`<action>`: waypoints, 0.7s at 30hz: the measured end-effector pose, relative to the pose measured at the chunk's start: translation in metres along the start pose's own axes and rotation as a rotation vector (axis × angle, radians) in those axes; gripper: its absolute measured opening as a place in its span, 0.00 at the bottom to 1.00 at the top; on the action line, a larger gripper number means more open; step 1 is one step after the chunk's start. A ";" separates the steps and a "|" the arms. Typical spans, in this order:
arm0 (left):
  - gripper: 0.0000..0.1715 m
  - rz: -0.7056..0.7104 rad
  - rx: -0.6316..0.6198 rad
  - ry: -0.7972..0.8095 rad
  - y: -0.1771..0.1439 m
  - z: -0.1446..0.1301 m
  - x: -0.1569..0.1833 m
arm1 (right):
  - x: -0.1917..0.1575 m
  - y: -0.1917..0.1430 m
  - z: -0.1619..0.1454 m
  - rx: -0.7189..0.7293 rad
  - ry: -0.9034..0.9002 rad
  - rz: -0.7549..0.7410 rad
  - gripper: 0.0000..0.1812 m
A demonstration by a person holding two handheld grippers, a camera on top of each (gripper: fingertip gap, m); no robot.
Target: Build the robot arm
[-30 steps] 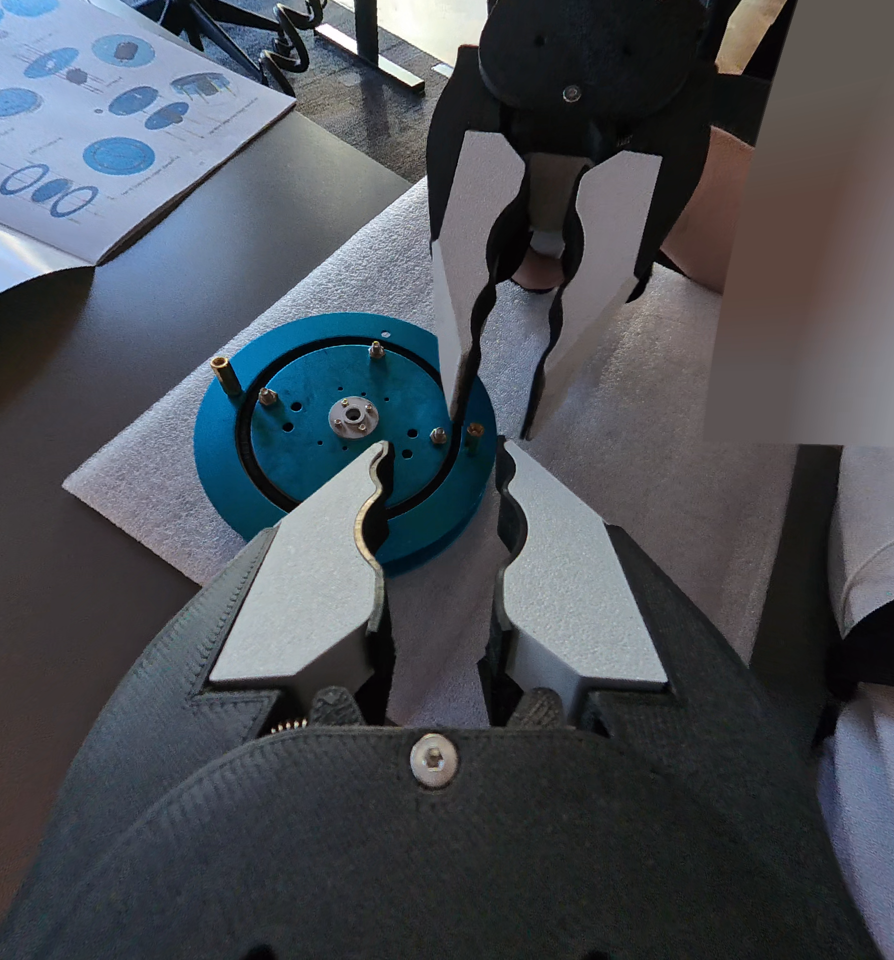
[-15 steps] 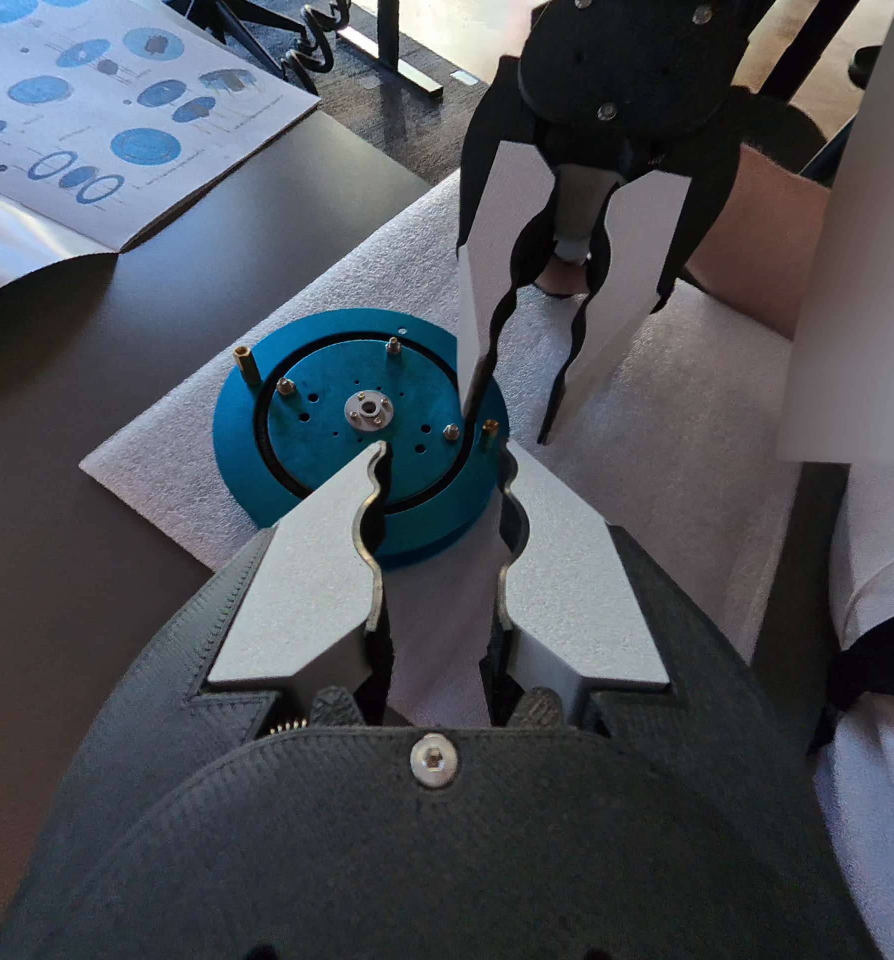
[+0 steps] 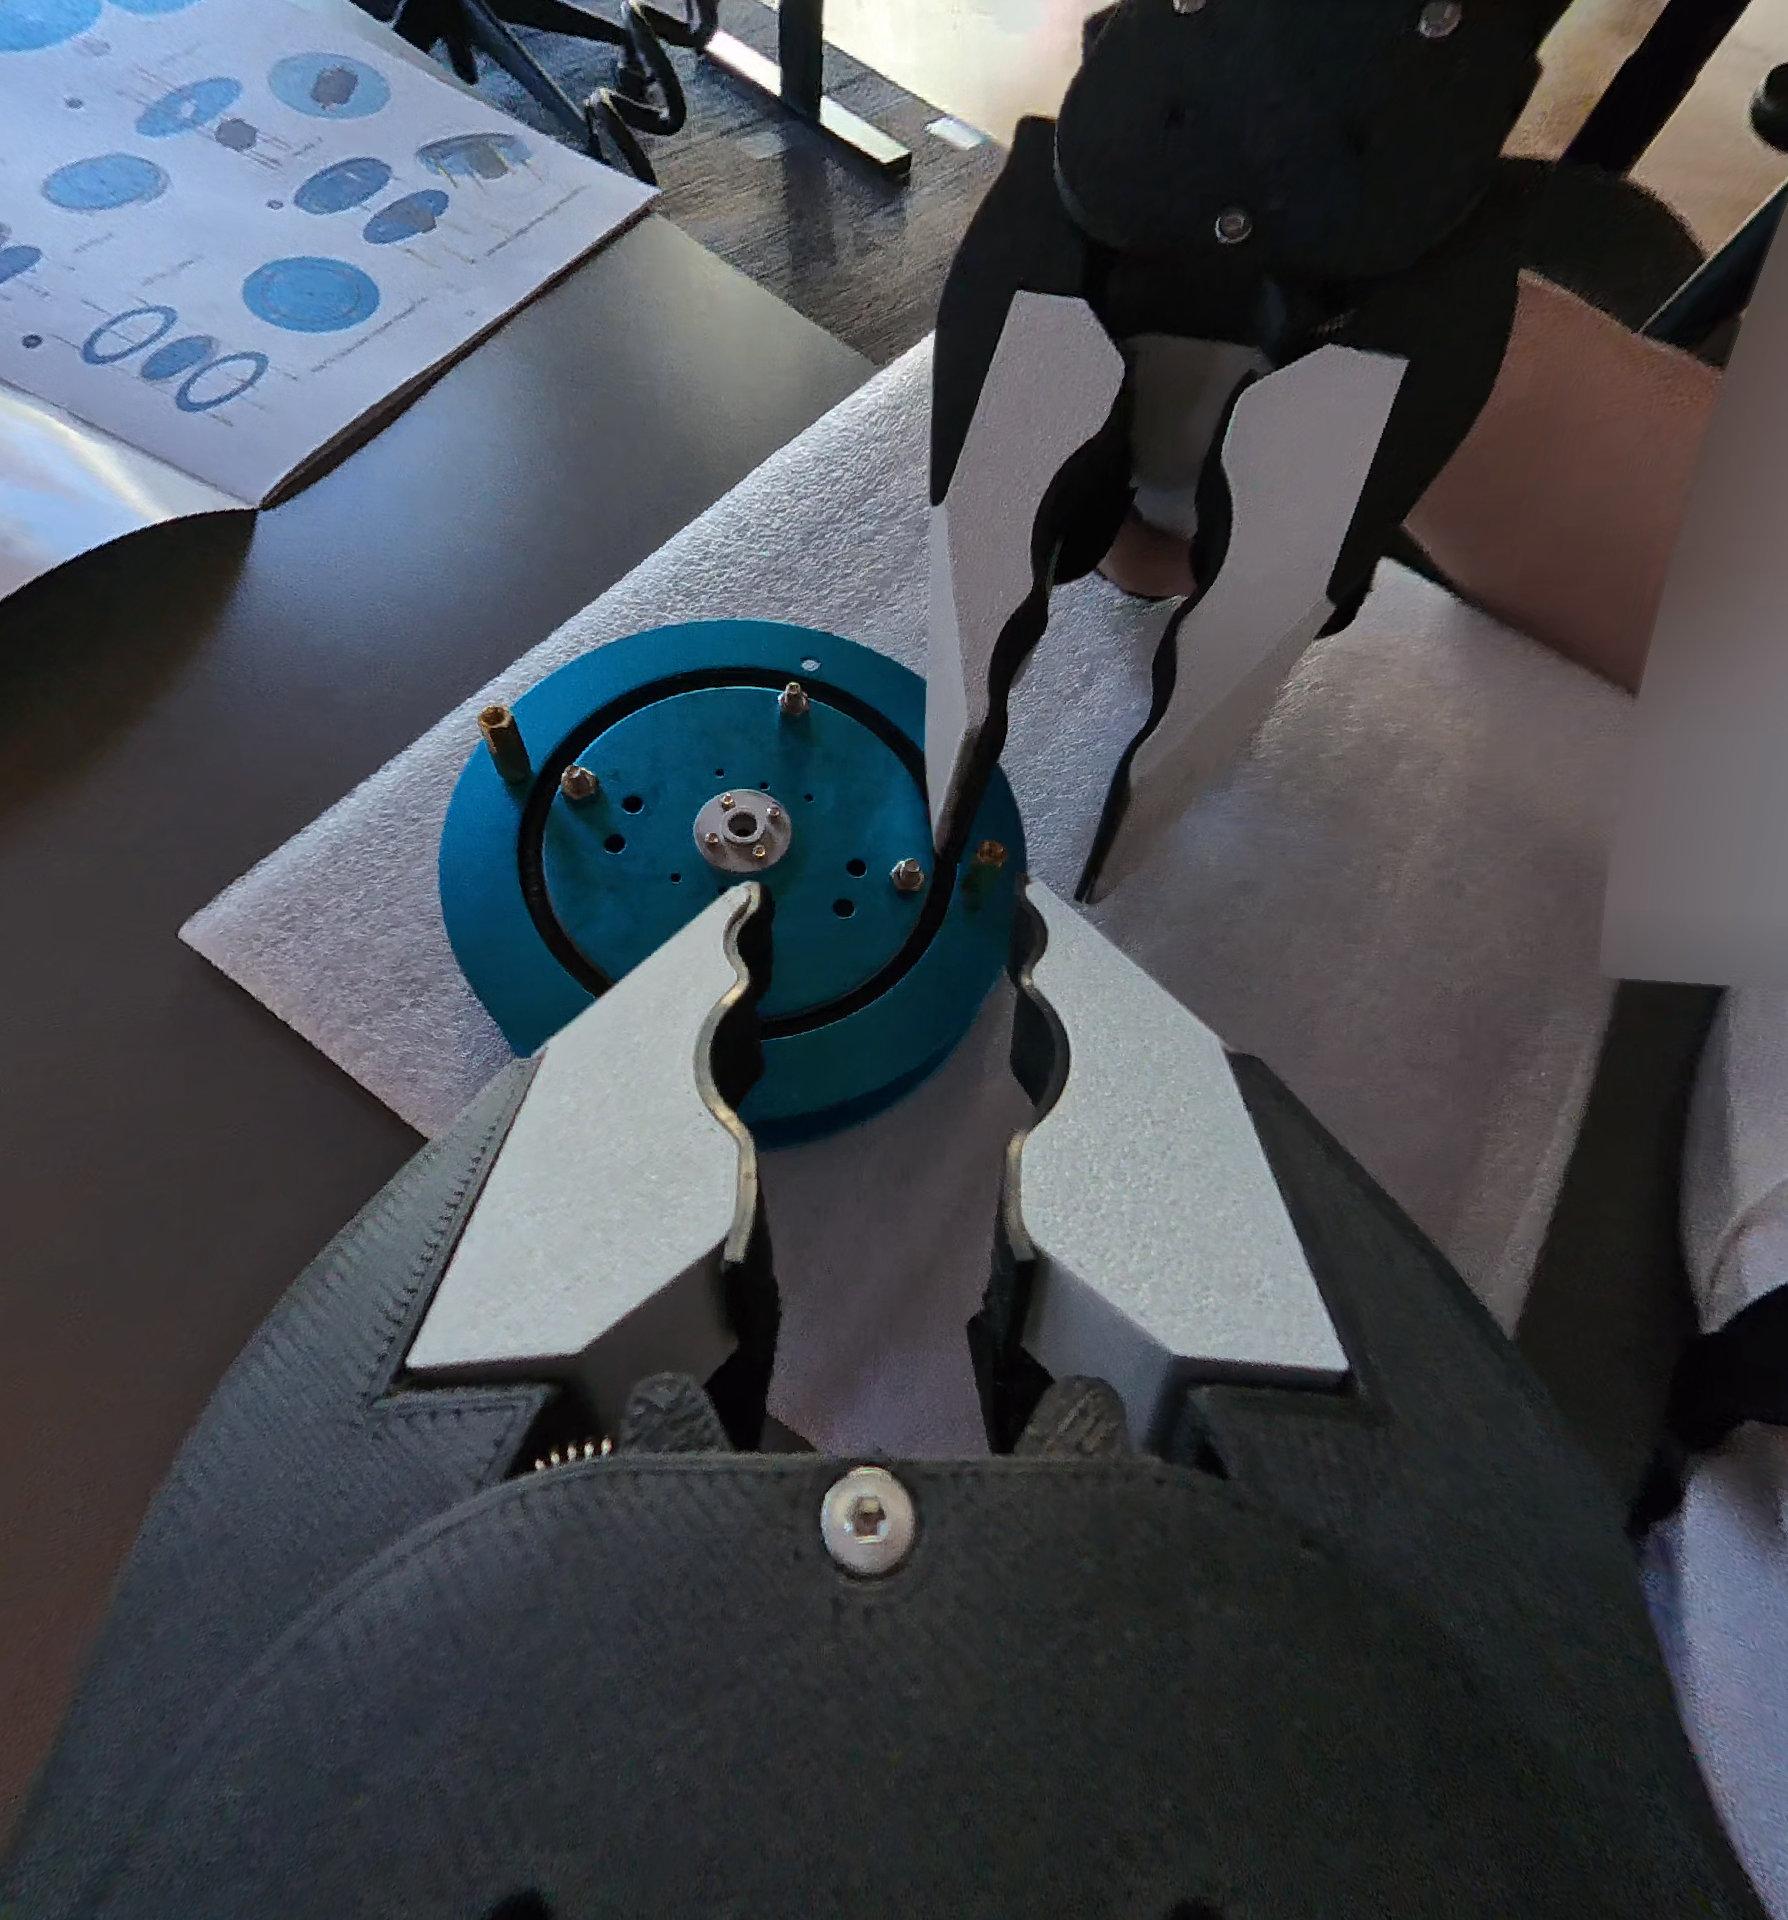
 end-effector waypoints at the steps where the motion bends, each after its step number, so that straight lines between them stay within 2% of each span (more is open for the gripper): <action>1: 0.26 0.010 -0.013 0.010 0.002 -0.001 -0.001 | 0.000 0.000 0.000 -0.005 -0.006 -0.001 0.12; 5: 0.25 0.012 -0.042 0.031 0.003 -0.007 0.001 | 0.005 -0.002 0.004 -0.004 -0.033 -0.010 0.04; 12: 0.25 0.014 -0.040 0.023 0.001 -0.008 0.000 | 0.004 0.000 0.005 -0.030 -0.023 0.035 0.01; 16: 0.25 0.029 -0.050 0.040 0.001 -0.009 -0.001 | 0.005 0.001 0.005 -0.029 0.018 0.006 0.02; 21: 0.29 0.016 -0.056 0.055 0.000 -0.010 0.004 | 0.008 0.000 0.004 -0.010 0.003 -0.014 0.09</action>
Point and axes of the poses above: each gripper's, where its closed fingertips meet, y out along the fingers, z out of its top, x = y × z across the jaws, the point moved 2 cm from there along -y, back along the fingers, and after that the axes turned 9 degrees about -z, right-handed, at the moved point
